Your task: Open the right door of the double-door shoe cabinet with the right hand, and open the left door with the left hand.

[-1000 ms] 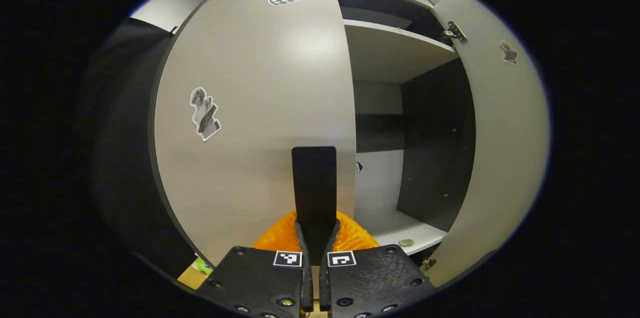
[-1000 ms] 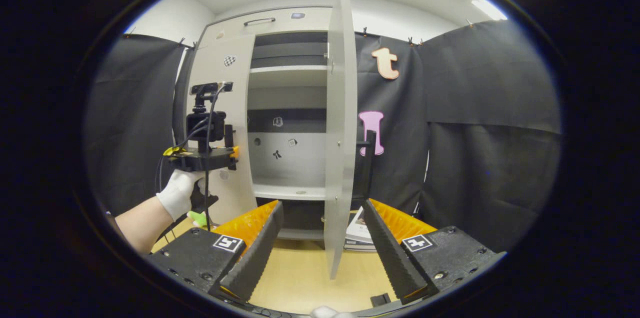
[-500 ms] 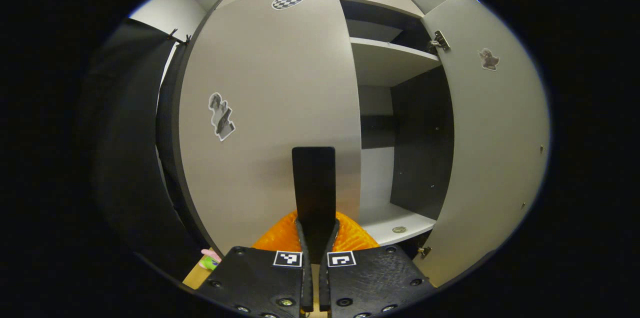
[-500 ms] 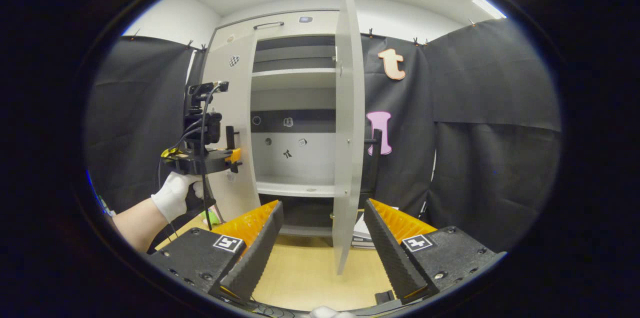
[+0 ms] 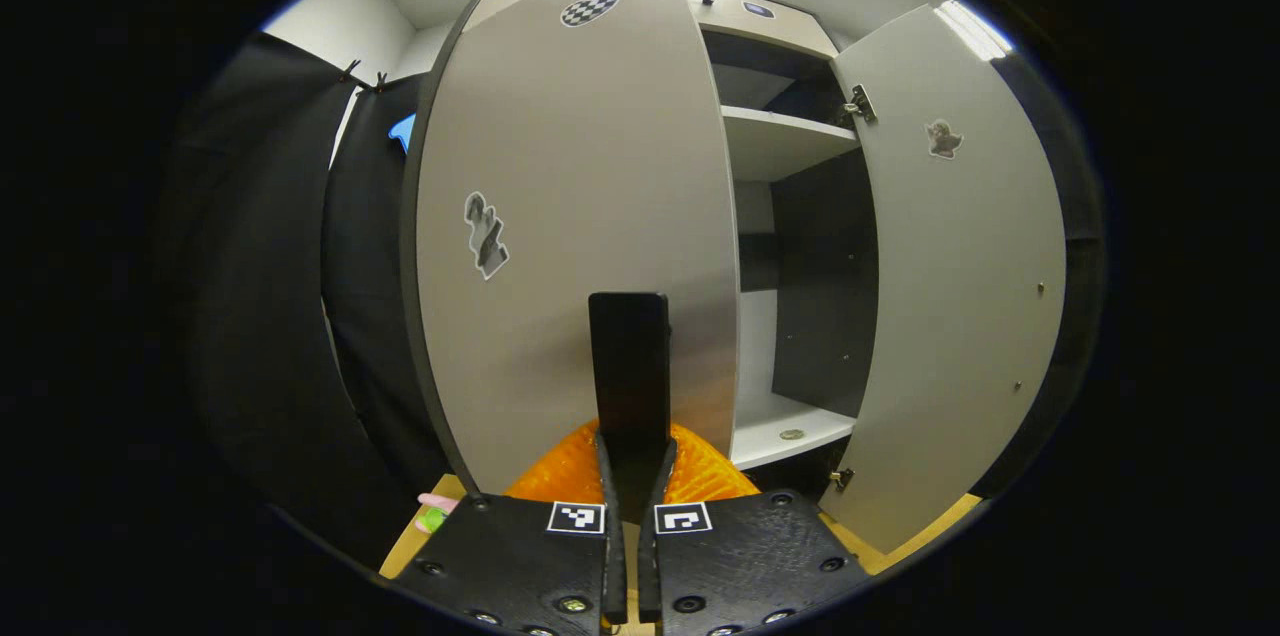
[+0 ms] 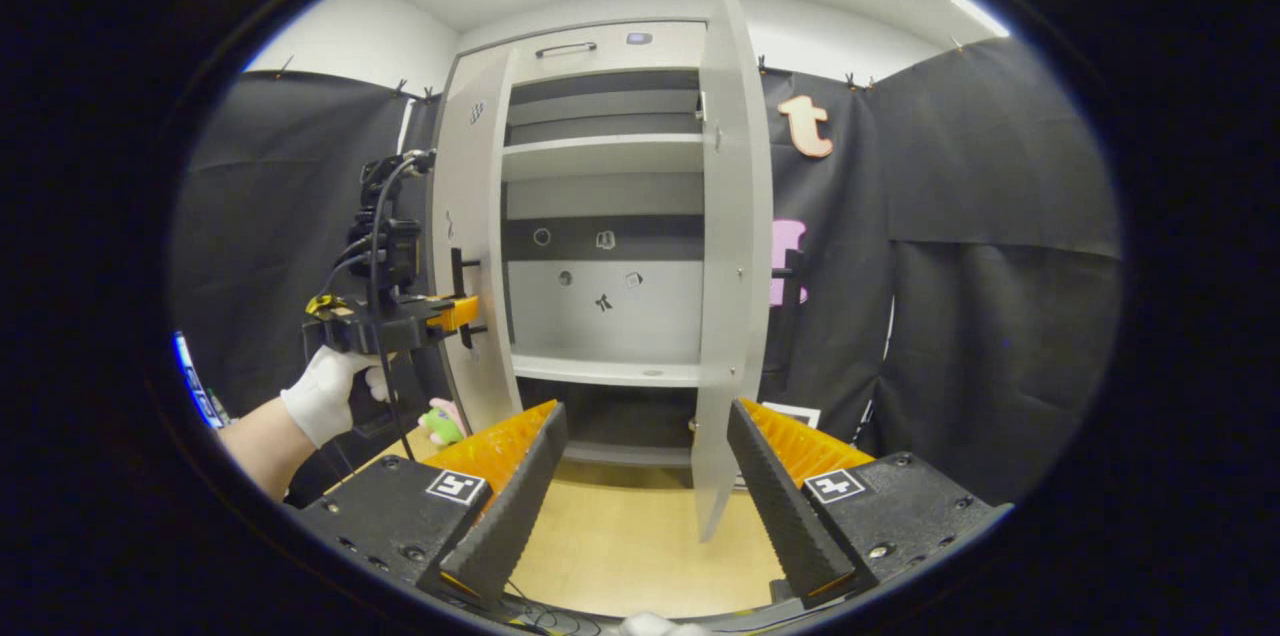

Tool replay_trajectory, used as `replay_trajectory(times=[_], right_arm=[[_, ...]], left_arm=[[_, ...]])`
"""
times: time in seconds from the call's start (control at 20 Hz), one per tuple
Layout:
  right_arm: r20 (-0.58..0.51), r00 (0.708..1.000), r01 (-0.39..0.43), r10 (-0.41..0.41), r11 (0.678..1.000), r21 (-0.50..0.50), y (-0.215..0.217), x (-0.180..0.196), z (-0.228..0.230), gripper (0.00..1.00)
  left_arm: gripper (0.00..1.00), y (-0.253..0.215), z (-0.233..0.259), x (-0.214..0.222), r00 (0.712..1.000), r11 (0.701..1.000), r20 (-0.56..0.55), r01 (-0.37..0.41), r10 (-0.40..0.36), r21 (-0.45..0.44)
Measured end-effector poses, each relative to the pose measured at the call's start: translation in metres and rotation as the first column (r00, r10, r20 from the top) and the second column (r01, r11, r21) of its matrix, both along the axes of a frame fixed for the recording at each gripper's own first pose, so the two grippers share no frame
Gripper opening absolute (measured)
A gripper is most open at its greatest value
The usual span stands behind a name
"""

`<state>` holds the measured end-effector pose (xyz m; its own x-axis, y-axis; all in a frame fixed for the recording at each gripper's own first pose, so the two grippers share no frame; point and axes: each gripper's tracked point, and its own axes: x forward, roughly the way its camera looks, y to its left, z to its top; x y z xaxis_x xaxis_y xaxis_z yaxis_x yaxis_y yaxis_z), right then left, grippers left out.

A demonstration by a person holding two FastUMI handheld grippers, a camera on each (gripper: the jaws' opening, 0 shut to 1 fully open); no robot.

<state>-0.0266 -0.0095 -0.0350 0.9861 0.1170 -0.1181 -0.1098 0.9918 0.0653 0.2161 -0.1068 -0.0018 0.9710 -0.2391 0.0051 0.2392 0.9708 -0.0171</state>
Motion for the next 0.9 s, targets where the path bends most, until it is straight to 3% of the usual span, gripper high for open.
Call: replay_trajectory(times=[0.6,0.65,0.7,0.9], right_arm=[[0.014,0.996,-0.083,0.083,0.996,0.012,0.050,0.006,0.003,0.98],[0.018,0.995,-0.094,0.094,0.995,0.015,0.055,0.007,0.003,0.98],[0.019,0.994,-0.105,0.105,0.994,0.014,0.060,0.007,0.004,0.98],[0.019,0.989,-0.144,0.144,0.989,0.014,0.081,0.012,0.004,1.00]], left_arm=[[0.00,0.080,-0.010,-0.047,0.997,0.997,0.012,-0.078,0.078,-0.009],[0.08,0.088,-0.012,-0.049,0.996,0.996,0.013,-0.089,0.089,-0.004],[0.00,0.097,-0.013,-0.053,0.995,0.995,0.014,-0.100,0.100,-0.004],[0.00,0.133,-0.018,-0.056,0.991,0.991,0.015,-0.134,0.134,-0.014]])
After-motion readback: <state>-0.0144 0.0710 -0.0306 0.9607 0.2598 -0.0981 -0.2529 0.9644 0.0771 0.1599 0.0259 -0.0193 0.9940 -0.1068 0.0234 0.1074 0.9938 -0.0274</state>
